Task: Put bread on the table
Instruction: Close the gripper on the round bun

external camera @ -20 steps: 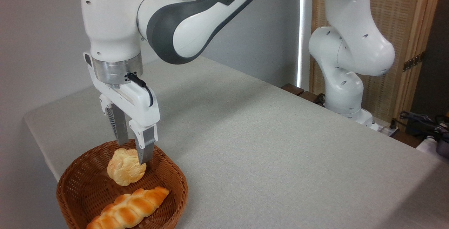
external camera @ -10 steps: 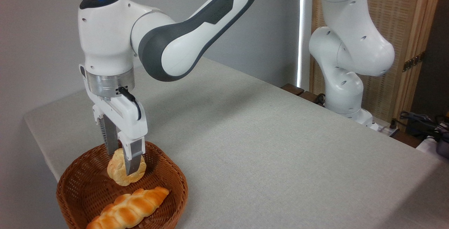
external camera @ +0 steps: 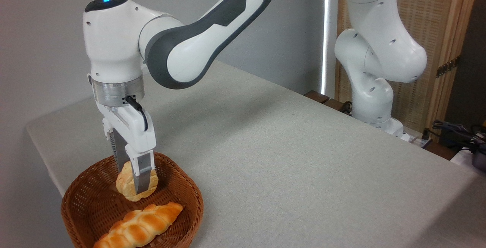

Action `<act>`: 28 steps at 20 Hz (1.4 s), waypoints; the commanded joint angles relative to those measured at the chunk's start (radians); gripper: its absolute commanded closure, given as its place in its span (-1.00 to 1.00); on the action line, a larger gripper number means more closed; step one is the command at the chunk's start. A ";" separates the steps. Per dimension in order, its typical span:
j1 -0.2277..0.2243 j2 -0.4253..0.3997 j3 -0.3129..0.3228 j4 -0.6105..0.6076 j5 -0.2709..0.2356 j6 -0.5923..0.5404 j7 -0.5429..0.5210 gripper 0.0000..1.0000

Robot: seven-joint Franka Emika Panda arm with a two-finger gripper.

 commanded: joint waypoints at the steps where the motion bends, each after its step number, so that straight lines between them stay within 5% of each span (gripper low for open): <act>1: -0.004 0.003 0.000 0.008 0.016 0.000 -0.002 0.44; 19: -0.003 0.005 -0.009 0.005 0.018 -0.011 0.016 0.43; 28: 0.013 -0.060 0.006 0.012 0.005 -0.078 0.001 0.34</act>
